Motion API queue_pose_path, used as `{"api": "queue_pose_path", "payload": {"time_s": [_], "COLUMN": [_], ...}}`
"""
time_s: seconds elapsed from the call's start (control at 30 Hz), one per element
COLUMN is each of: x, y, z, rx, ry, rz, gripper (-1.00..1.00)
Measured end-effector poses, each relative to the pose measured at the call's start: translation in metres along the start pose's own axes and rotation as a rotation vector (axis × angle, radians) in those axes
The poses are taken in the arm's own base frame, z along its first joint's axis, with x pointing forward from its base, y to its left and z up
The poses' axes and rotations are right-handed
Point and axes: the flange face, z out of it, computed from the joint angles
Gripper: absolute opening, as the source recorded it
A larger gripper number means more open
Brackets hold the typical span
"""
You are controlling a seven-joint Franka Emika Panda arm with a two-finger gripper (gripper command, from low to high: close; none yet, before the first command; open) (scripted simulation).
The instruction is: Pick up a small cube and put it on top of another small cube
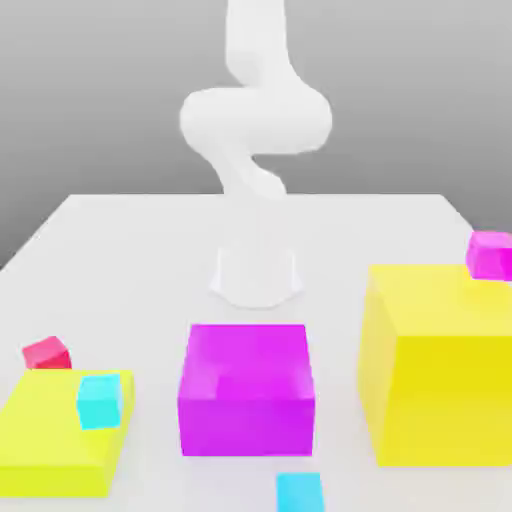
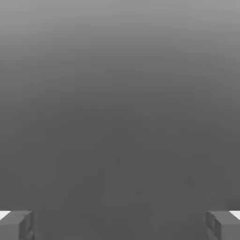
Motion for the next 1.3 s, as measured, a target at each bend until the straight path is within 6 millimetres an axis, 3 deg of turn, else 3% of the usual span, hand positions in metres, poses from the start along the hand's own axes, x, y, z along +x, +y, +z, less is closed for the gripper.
{"api": "queue_pose_path", "payload": {"time_s": [0.13, 0.27, 0.43, 0.6, 0.8, 0.97, 1.07, 1.23, 1.27, 1.3], "x": [0.025, 0.046, 0.063, 0.068, 0.053, 0.024, -0.001, -0.026, -0.03, -0.03], "y": [0.038, 0.088, 0.165, 0.253, 0.362, 0.457, 0.494, 0.525, 0.53, 0.53], "z": [0.067, 0.125, 0.185, 0.232, 0.268, 0.281, 0.292, 0.329, 0.336, 0.336], "rx": [-0.124, -0.238, -0.371, -0.497, -0.64, -0.754, -0.812, -0.825, -0.825, -0.825], "ry": [0.013, 0.038, 0.083, 0.143, 0.233, 0.333, 0.375, 0.384, 0.384, 0.384], "rz": [0.258, 0.511, 0.833, 1.16, 1.555, 1.906, 2.063, 2.094, 2.094, 2.094], "gripper": [0.0, 0.0, 0.0, 0.0, 0.0, 0.0, 0.0, 0.0, -1.0, -1.0]}}
